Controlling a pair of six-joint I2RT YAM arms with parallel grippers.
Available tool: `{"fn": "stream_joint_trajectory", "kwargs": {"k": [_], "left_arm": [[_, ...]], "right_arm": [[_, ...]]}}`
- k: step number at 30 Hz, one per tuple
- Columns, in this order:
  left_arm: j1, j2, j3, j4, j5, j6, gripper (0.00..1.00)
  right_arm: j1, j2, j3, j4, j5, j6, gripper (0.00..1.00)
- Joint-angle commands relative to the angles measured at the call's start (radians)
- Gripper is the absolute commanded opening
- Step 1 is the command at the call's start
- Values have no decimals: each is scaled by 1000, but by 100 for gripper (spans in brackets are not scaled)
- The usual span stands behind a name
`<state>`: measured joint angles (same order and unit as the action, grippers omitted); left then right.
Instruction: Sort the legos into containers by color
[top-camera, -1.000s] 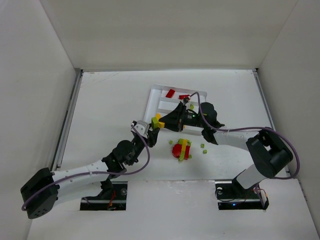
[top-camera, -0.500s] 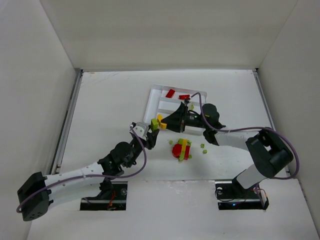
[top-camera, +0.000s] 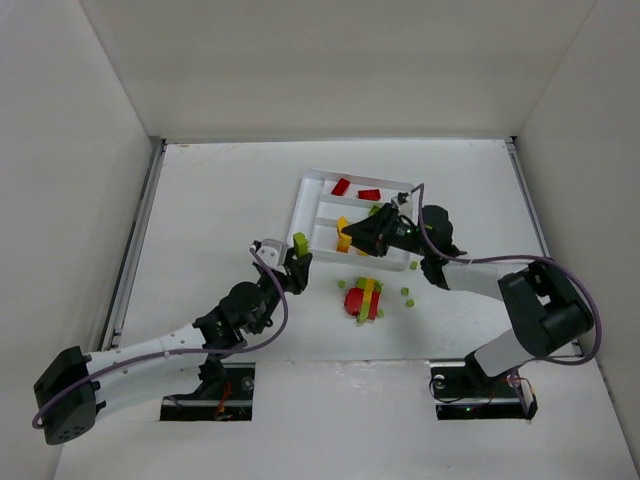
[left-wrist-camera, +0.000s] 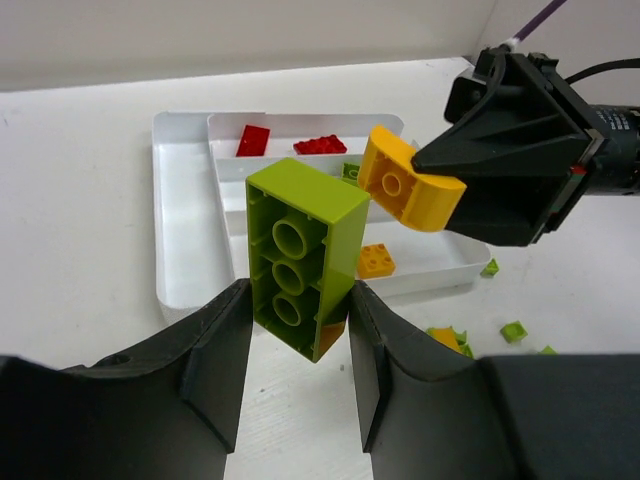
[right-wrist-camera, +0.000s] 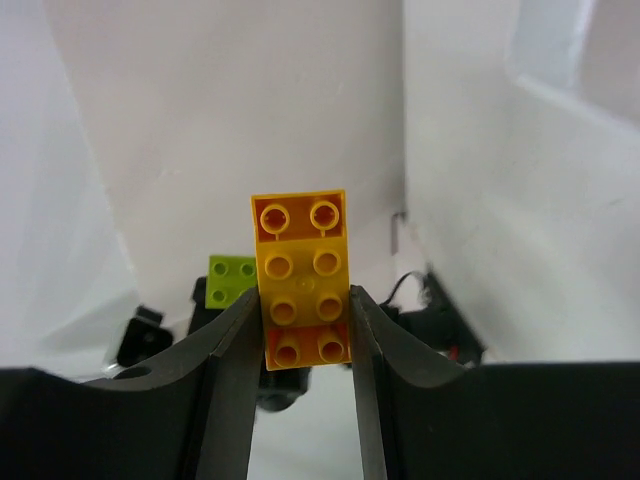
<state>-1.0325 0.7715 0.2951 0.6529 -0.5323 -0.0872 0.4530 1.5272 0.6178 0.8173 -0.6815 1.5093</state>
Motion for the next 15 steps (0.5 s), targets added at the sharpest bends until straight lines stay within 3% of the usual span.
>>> {"fn": "stream_joint_trajectory", "kwargs": {"k": [1, 8, 15], "left_arm": [[5, 20, 58, -47, -18, -161, 14], [48, 41, 85, -191, 60, -440, 15], [111, 69, 67, -207, 132, -540, 16]], "right_arm": [[-15, -48, 31, -169, 129, -226, 18], [55, -91, 221, -732, 609, -674, 18], [92, -67, 250, -891, 844, -805, 18]]}}
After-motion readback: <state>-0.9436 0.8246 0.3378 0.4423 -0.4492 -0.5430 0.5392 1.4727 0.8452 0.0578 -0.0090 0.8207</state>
